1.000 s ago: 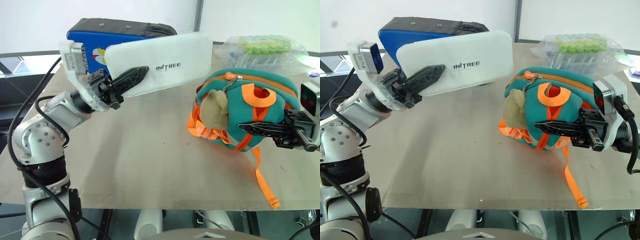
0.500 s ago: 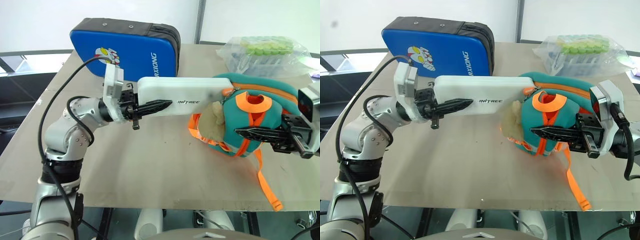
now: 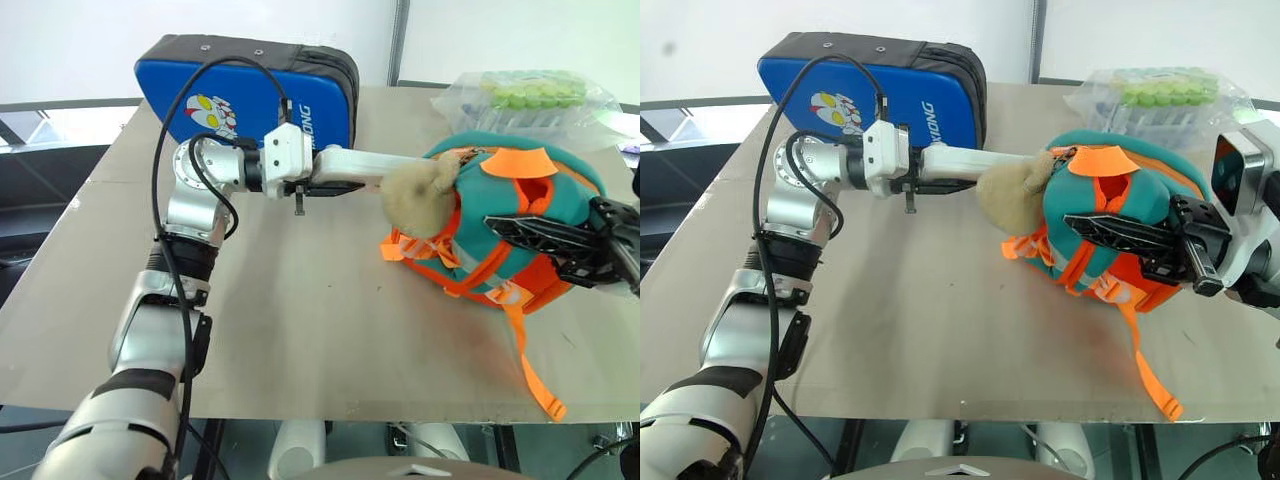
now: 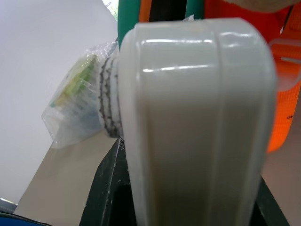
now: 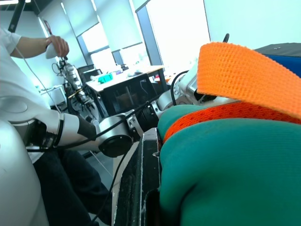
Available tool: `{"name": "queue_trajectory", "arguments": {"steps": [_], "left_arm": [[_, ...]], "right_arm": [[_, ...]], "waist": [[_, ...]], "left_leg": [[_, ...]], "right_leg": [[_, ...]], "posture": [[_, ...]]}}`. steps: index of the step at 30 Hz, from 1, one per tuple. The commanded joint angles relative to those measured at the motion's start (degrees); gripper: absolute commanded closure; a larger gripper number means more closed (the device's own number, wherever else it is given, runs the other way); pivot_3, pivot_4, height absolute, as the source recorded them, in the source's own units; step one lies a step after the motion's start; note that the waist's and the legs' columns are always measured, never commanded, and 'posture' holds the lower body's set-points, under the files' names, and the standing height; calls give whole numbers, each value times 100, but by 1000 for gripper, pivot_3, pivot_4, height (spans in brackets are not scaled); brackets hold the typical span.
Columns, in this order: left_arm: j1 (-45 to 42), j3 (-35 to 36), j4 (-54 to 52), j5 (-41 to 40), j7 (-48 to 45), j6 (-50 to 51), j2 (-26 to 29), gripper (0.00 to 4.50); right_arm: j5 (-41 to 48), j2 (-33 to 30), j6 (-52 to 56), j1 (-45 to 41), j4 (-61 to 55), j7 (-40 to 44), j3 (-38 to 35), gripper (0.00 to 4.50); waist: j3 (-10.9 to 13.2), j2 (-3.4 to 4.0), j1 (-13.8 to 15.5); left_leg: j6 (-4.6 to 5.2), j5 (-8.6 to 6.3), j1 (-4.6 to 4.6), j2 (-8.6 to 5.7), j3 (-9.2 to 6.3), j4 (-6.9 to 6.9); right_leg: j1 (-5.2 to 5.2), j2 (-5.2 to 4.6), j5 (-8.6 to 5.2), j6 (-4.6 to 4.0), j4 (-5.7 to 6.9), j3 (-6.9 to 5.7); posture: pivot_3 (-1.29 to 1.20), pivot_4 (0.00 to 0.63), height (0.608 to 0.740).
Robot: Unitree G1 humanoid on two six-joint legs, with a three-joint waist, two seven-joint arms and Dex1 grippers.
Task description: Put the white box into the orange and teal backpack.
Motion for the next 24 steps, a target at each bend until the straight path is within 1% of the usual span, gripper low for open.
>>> {"name": "queue_trajectory", "arguments": {"steps": [1,2,4,6,8,10,14,16,20,21,22,24], "left_arm": [[-40,-47,-167,-269,-458,244,-332,3520],[-33,-59,-432,-514,-555,646,-471,3520],[-49,-153,-842,-761,-663,1335,-687,3520],[-94,-437,-1127,-659,-854,1618,-889,3520],[-332,-702,-1042,-276,-513,1854,-1312,3520],[-554,-949,-872,17,-253,2224,-1729,3520],[-601,-1311,-257,548,71,2229,-2359,3520],[-417,-1428,-262,709,69,2277,-2377,2514],[-51,-1022,-820,527,386,2868,-2124,804],[48,-910,-1030,435,354,3035,-1953,434],[177,-700,-1354,216,321,3455,-1685,81],[471,-132,-2131,-337,344,4454,-1020,29]], "right_arm": [[361,-55,-284,-225,-341,50,-204,4500],[345,-42,-283,-227,-352,66,-166,4500],[246,-30,-274,-232,-367,123,-72,4500],[-16,-45,-279,-218,-438,248,77,4500],[-163,-23,-302,-232,-464,235,223,4500],[-518,-61,-353,-139,-556,370,345,4500],[-1062,13,-533,114,-569,301,349,4500],[-1445,11,-644,383,-545,291,307,4500],[-2237,-73,-887,867,-520,345,315,4500],[-2298,-62,-927,964,-534,376,289,4500],[-2350,-17,-963,1029,-504,339,264,4500],[-2571,53,-1059,1125,-426,323,313,4500]], "waist": [[0,0,9],[0,0,17],[0,0,22],[0,0,15],[0,0,12],[0,0,23],[-4,6,-23],[-5,9,-33],[-8,13,-42],[-8,13,-50],[-8,14,-77],[-8,15,-169]], "left_leg": [[0,0,-1,0,0,0],[1,0,-6,0,-3,1],[1,0,-25,0,-10,10],[1,0,-52,-1,-20,24],[1,0,-61,-3,-22,37],[2,0,-69,-5,-31,52],[6,-3,-67,-7,-35,69],[9,-5,-57,-6,-33,69],[10,-5,-52,2,-37,68],[10,-5,-51,2,-37,69],[10,-5,-50,2,-37,70],[10,-5,-42,5,-32,68]], "right_leg": [[0,0,-1,1,0,0],[-2,-1,-1,2,0,-5],[-11,-2,-1,3,1,-13],[-29,-2,0,5,3,-17],[-35,-2,1,6,7,-16],[-34,0,1,6,10,-21],[-30,9,0,7,13,-8],[-28,13,0,6,18,0],[-28,23,0,5,26,2],[-28,23,0,5,27,3],[-28,24,0,5,29,3],[-28,26,0,5,35,11]], "posture": [[0,150,740],[0,150,740],[0,150,740],[0,150,740],[0,150,740],[0,150,740],[0,150,740],[0,150,740],[0,150,740],[0,150,740],[0,150,740],[0,150,740]]}}
